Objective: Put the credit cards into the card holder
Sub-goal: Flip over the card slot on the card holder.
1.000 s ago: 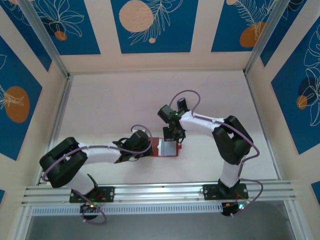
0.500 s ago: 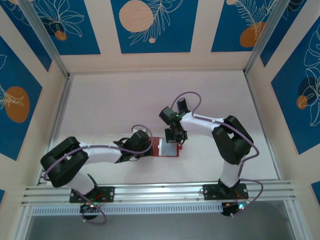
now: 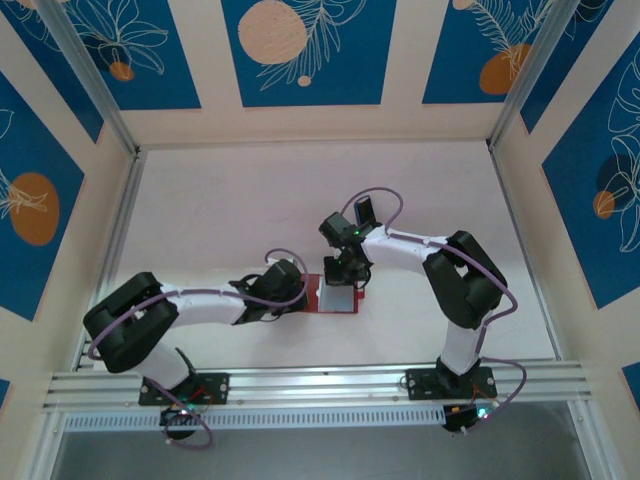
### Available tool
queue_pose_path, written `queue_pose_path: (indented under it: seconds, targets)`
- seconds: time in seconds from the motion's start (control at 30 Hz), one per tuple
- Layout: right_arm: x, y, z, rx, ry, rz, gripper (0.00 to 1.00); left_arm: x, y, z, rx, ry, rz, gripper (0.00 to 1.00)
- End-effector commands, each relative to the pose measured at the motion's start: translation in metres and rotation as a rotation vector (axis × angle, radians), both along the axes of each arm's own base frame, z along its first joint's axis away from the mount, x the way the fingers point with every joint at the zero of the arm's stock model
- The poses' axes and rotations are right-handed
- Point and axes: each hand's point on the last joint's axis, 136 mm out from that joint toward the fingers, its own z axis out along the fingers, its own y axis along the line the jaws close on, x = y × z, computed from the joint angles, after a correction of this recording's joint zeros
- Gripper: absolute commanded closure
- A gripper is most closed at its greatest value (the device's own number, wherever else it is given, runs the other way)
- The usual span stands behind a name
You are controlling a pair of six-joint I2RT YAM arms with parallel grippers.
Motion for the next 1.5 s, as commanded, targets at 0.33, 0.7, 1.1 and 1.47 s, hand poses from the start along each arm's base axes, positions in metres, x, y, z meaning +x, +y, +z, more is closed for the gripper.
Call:
queue_pose_path:
  seconds: [0.33, 0.7, 1.1, 1.47]
  targets:
    - [-0.024, 0.017, -0.023, 0.147, 0.154, -0.029, 0.96, -0.017, -0.006, 0.002, 0.053, -0.001, -0.130, 0.97]
    - [-0.024, 0.009, -0.032, 0.133, 0.173, -0.054, 0.96, -0.022, -0.011, 0.045, 0.236, -0.203, -0.284, 0.66]
    - [-0.023, 0.012, -0.032, 0.145, 0.181, -0.046, 0.96, -0.025, -0.032, 0.024, 0.442, -0.240, -0.395, 0.54]
    - [-0.021, 0.011, -0.032, 0.150, 0.185, -0.039, 0.95, -0.018, -0.026, 0.010, 0.530, -0.241, -0.371, 0.61]
